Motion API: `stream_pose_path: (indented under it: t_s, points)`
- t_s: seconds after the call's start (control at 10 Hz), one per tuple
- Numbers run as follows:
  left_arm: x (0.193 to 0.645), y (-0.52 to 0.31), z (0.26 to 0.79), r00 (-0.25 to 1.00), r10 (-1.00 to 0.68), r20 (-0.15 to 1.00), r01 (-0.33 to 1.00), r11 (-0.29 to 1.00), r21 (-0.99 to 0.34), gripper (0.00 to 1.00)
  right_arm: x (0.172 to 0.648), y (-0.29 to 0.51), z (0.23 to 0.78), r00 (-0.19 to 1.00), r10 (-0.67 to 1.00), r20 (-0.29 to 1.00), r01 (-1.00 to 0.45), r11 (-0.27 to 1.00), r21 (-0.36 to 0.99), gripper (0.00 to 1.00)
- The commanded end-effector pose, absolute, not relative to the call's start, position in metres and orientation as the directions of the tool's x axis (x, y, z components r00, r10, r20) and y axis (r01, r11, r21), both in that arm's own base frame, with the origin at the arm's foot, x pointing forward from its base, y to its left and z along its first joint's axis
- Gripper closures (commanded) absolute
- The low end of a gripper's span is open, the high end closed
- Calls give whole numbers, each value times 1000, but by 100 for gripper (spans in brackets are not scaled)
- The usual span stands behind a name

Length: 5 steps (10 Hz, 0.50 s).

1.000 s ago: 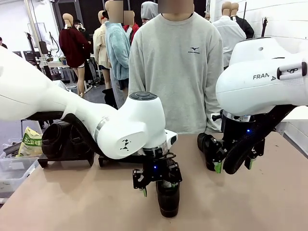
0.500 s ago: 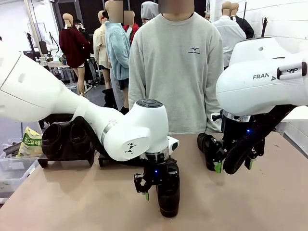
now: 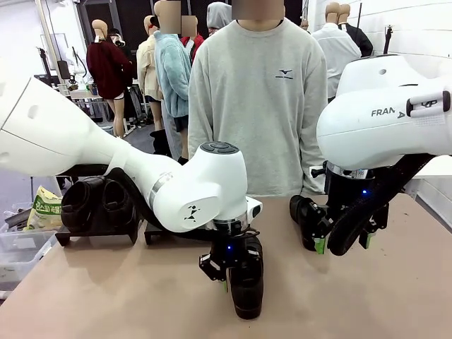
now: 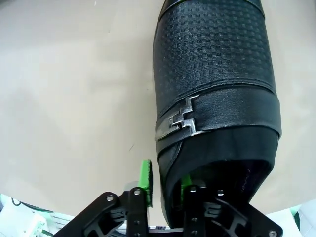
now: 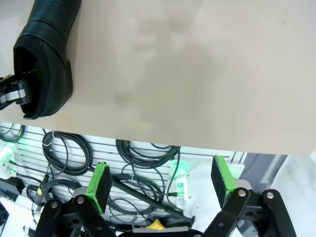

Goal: Organize the shoes by placing them on the stand.
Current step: Place the Shoe from the middle of the table onto the Shoes Stand.

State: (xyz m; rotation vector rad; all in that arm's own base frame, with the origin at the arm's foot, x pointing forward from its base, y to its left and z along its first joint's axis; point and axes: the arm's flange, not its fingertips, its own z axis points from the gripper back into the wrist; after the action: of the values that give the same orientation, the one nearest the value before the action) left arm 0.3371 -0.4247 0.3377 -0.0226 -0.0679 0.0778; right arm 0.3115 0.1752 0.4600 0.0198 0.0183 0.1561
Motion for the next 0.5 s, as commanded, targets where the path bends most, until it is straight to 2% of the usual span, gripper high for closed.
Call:
stream_pose_path:
  t_s: [0.0,0.4]
  points:
    - [339,-425,338,994,81,70,-81,997,-2,100,313,177,458,988,152,-22,-151,988,40,0]
    - [338,-420,342,996,88,17,-88,996,5,100,313,177,458,988,152,-22,-151,988,40,0]
